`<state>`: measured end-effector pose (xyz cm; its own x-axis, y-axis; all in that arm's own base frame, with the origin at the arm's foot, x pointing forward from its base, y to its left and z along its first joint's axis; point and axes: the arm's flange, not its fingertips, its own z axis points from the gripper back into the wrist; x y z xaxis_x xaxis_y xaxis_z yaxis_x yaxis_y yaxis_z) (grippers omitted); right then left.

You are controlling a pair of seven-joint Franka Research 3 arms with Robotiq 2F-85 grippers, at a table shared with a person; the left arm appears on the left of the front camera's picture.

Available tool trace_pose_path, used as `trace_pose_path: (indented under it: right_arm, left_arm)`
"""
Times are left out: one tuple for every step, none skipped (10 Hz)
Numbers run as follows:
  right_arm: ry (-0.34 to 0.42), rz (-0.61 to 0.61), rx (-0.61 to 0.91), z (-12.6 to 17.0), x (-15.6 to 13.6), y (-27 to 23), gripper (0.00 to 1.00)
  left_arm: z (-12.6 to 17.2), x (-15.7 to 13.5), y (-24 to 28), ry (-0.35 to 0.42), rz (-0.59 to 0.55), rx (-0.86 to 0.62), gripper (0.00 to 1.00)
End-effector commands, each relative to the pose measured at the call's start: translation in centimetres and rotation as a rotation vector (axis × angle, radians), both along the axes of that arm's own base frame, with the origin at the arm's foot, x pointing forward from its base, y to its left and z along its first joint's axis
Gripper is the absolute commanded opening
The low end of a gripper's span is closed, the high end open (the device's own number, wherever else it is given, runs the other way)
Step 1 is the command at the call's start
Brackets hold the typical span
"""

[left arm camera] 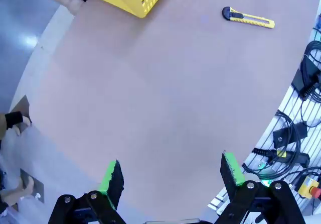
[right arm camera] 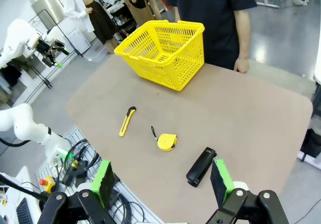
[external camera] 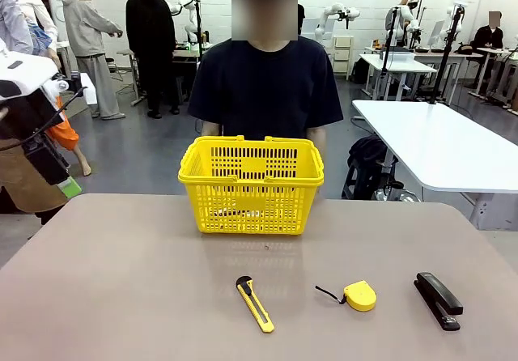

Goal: Place the items the person wants into the basket.
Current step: Pick up the item the person points to and place it in the Market Basket.

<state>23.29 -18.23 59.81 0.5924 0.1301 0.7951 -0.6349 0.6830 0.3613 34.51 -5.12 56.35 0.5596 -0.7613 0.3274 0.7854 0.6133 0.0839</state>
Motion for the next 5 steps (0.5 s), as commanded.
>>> trace_pose_path:
  right_arm:
    - [-0.019,0.017,0.014,0.0,0.1,0.0,1.0]
    - [-0.019,0.017,0.014,0.0,0.1,0.0,1.0]
    - [-0.019,0.017,0.014,0.0,0.1,0.0,1.0]
    - [-0.019,0.017,0.014,0.0,0.1,0.0,1.0]
    - [-0.019,0.017,0.014,0.0,0.1,0.0,1.0]
  left_arm:
    - [-0.1,1.8,-1.1,0.002,0.022,0.01,1.0]
    - [-0.3,2.1,-1.4,0.023,0.067,0.004,1.0]
    - [-0.2,0.3,-0.2,-0.002,0.005,-0.004,1.0]
    - [-0.2,0.3,-0.2,-0.002,0.005,-0.004,1.0]
    - [-0.2,0.3,-0.2,-0.002,0.005,-0.004,1.0]
